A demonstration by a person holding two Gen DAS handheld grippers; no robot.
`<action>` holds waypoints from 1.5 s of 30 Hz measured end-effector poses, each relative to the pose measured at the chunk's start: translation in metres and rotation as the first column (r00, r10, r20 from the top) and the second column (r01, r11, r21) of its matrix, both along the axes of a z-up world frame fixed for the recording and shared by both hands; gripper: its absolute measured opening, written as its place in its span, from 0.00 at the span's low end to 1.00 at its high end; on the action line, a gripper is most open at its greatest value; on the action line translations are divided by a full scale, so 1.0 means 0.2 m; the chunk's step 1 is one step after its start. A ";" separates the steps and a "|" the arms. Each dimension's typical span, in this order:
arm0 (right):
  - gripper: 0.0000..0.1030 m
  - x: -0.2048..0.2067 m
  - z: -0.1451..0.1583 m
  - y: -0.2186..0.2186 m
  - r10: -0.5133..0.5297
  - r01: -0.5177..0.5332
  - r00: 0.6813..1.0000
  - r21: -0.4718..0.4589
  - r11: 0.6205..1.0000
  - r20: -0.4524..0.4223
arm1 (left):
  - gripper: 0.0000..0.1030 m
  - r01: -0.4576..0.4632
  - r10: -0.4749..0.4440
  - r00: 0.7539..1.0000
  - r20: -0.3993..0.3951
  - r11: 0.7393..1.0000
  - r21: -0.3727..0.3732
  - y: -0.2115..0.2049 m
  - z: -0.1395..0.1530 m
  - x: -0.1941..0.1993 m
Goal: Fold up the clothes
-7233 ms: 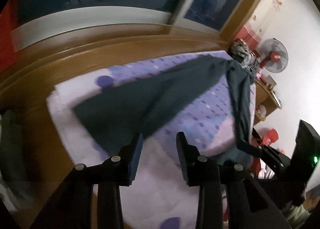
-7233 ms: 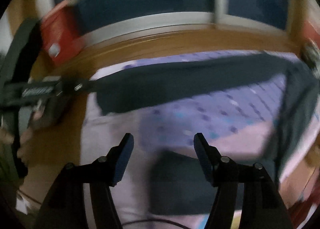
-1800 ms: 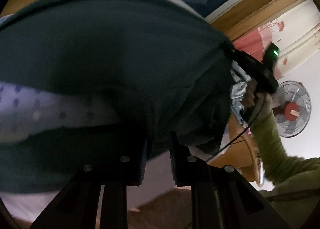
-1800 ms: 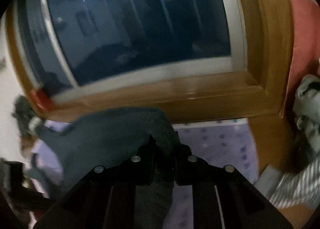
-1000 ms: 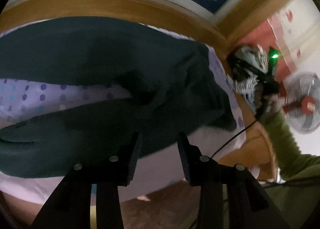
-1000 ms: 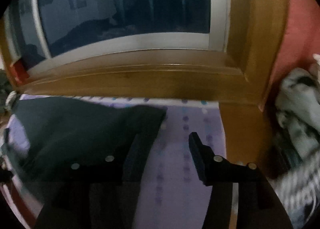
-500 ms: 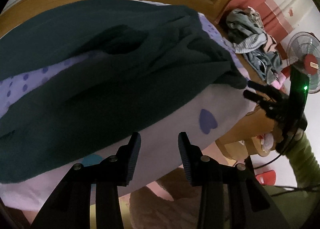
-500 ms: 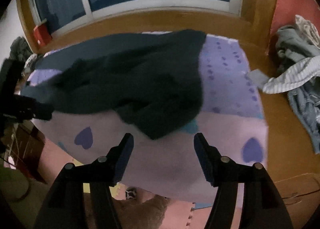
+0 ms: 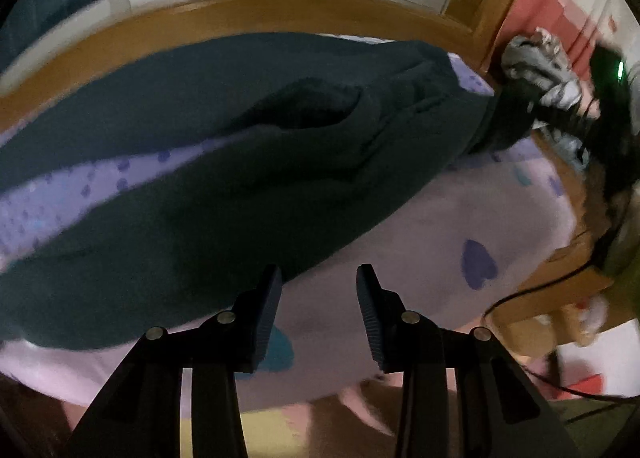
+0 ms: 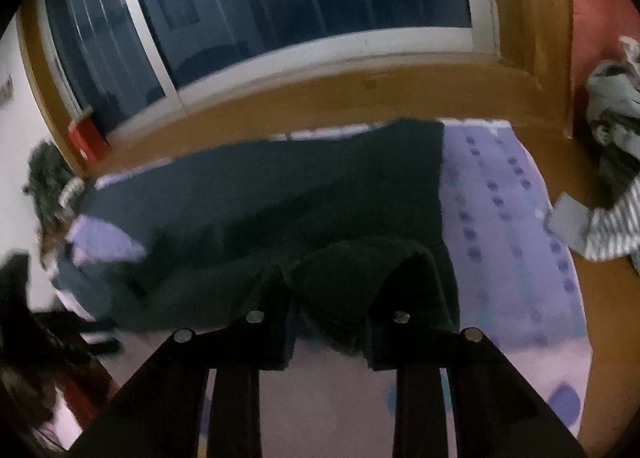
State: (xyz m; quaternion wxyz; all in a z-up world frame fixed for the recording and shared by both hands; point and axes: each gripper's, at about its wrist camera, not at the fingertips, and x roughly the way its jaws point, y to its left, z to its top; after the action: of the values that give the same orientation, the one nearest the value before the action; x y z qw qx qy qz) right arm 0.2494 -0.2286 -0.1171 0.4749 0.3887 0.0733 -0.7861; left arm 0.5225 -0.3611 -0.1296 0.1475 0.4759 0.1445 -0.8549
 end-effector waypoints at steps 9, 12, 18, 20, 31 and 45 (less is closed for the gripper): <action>0.20 -0.08 0.05 -0.05 0.059 -0.058 0.998 -0.026 0.998 0.021 | 0.38 0.046 -0.038 0.998 0.047 0.982 -0.182 0.02 -0.09 -0.15; 0.15 -0.09 0.08 -0.02 0.051 -0.049 0.998 -0.058 0.997 0.031 | 0.13 0.043 -0.040 0.999 0.022 0.987 -0.157 -0.02 -0.08 -0.14; 0.06 -0.11 0.33 0.14 0.096 -0.091 0.995 -0.198 0.976 0.017 | 0.04 0.010 -0.020 0.993 -0.117 0.996 -0.090 -0.10 0.34 0.02; 0.06 -0.09 0.42 0.22 0.132 -0.133 0.991 -0.220 0.966 -0.019 | 0.04 0.034 -0.050 0.988 -0.146 0.993 -0.113 -0.04 0.52 0.10; 0.06 0.09 0.22 0.60 0.321 -0.313 0.945 0.111 0.943 -0.061 | 0.05 0.039 -0.041 0.999 0.007 0.984 0.174 0.11 0.37 0.14; 0.49 0.07 0.05 0.85 0.367 -0.339 0.929 0.301 0.891 -0.042 | 0.25 0.025 -0.035 0.995 0.096 0.995 0.101 0.37 0.48 0.17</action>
State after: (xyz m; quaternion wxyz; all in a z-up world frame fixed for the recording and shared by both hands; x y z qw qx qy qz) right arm 0.2627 -0.0595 -0.1080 0.5438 0.3949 0.2800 -0.6855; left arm 0.5559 -0.2877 -0.0334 0.1176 0.5258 0.1724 -0.8246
